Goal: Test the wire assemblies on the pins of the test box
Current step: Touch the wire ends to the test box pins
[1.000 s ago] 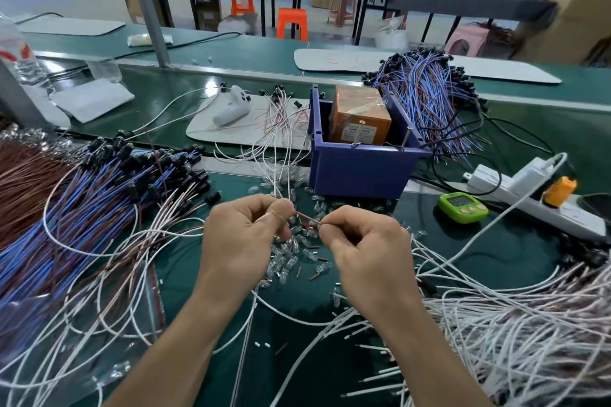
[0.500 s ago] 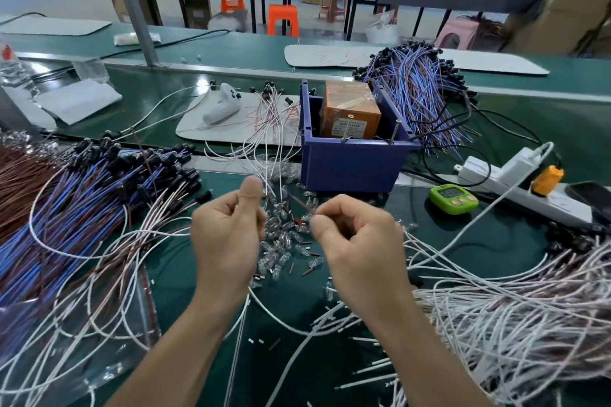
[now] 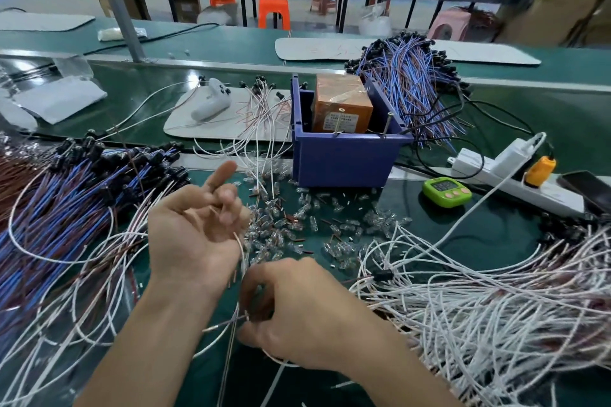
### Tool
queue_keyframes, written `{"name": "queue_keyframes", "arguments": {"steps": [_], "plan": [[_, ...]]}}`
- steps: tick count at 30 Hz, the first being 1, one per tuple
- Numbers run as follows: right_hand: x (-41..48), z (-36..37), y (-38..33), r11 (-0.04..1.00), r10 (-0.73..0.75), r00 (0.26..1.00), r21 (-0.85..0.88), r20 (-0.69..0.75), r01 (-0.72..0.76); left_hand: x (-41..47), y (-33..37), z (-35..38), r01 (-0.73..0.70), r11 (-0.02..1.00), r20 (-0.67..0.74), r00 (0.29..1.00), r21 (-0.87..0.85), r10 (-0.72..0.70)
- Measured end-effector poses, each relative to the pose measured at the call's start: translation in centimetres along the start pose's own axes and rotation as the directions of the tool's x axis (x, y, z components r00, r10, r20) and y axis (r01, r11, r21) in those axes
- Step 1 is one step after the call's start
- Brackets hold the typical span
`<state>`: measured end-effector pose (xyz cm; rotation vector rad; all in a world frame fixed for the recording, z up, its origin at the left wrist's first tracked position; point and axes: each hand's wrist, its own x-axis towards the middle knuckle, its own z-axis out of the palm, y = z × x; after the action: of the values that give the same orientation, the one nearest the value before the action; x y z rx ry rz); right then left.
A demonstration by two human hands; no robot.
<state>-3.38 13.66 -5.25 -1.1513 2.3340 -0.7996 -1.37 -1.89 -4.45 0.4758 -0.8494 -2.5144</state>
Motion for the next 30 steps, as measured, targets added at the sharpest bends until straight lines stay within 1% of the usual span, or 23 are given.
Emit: {"name": "queue_keyframes", "arguments": {"steps": [2, 4, 9, 10, 11, 12, 13, 14, 15, 16, 17, 19, 21, 23, 24, 25, 27, 28, 29, 30], "plan": [[0.2, 0.4, 0.1, 0.999, 0.022, 1.0, -0.039, -0.02, -0.023, 0.1, 0.2, -0.3, 0.024, 0.999, -0.014, 1.0, -0.039, -0.025], [0.3, 0.8, 0.1, 0.995, 0.028, 0.999, -0.092, -0.037, -0.031, 0.2, 0.2, -0.2, 0.042, 0.999, -0.022, 0.999, -0.033, -0.042], [0.5, 1.4, -0.2, 0.993, 0.012, 0.997, -0.118, -0.08, -0.021, 0.5, -0.3, 0.1, 0.072, 0.98, -0.055, 0.997, 0.184, -0.062], [0.6, 1.4, -0.2, 0.993, 0.004, 0.996, -0.118, -0.09, -0.014, 0.4, -0.5, 0.2, 0.074, 0.961, -0.057, 0.997, 0.268, -0.061], [0.7, 1.3, -0.1, 0.993, 0.002, 0.995, -0.114, -0.096, -0.013, 0.3, -0.7, 0.2, 0.072, 0.916, -0.057, 0.997, 0.394, -0.054], [0.7, 1.3, -0.1, 0.995, 0.006, 0.995, -0.103, -0.101, -0.017, 0.2, -0.9, 0.4, 0.068, 0.834, -0.052, 0.998, 0.547, -0.047], [0.8, 1.3, 0.0, 0.996, 0.015, 0.995, -0.091, -0.103, -0.025, 0.1, -1.2, 0.4, 0.058, 0.729, -0.037, 0.998, 0.682, -0.045], [0.8, 1.4, 0.0, 0.996, 0.024, 0.994, -0.08, -0.109, -0.033, 0.0, -1.5, 0.4, 0.045, 0.631, -0.016, 0.999, 0.775, -0.05], [0.9, 1.4, 0.1, 0.997, 0.032, 0.992, -0.067, -0.122, -0.041, -0.1, -1.8, 0.4, 0.025, 0.558, 0.006, 0.999, 0.829, -0.053], [0.9, 1.5, 0.1, 0.998, 0.045, 0.988, -0.033, -0.147, -0.05, -0.2, -2.1, 0.3, -0.003, 0.516, 0.031, 0.998, 0.857, -0.047], [1.0, 1.5, 0.2, 0.997, 0.071, 0.981, 0.034, -0.179, -0.066, -0.2, -2.1, 0.2, -0.036, 0.506, 0.062, 0.998, 0.862, -0.034], [1.1, 1.3, 0.5, 0.973, 0.159, 0.958, 0.199, -0.238, -0.112, 0.0, -1.8, 0.0, -0.089, 0.569, 0.118, 0.993, 0.818, -0.013], [1.2, 1.0, 0.7, 0.943, 0.23, 0.934, 0.301, -0.274, -0.144, 0.3, -1.2, -0.3, -0.129, 0.61, 0.144, 0.989, 0.782, 0.024], [1.2, 0.9, 0.8, 0.925, 0.256, 0.92, 0.351, -0.298, -0.143, 0.5, -0.7, -0.6, -0.173, 0.568, 0.139, 0.985, 0.805, 0.102], [1.2, 0.9, 0.8, 0.92, 0.258, 0.915, 0.369, -0.309, -0.135, 0.6, -0.6, -0.9, -0.199, 0.512, 0.14, 0.978, 0.836, 0.153], [1.2, 0.9, 0.8, 0.913, 0.256, 0.913, 0.389, -0.319, -0.12, 0.6, -0.5, -1.1, -0.227, 0.429, 0.152, 0.967, 0.874, 0.204], [1.1, 0.7, 0.6, 0.89, 0.244, 0.91, 0.45, -0.334, -0.074, 0.3, -0.3, -1.3, -0.276, 0.218, 0.211, 0.937, 0.936, 0.279], [1.1, 0.6, 0.5, 0.875, 0.236, 0.909, 0.481, -0.344, -0.045, 0.1, -0.2, -1.4, -0.287, 0.128, 0.238, 0.923, 0.949, 0.302], [1.0, 0.3, 0.3, 0.861, 0.228, 0.904, 0.508, -0.361, -0.015, -0.2, -0.2, -1.3, -0.286, 0.068, 0.249, 0.912, 0.956, 0.326], [0.8, 0.0, 0.2, 0.85, 0.222, 0.896, 0.526, -0.386, 0.016, -0.4, -0.1, -1.2, -0.287, 0.045, 0.255, 0.902, 0.957, 0.349]]}}
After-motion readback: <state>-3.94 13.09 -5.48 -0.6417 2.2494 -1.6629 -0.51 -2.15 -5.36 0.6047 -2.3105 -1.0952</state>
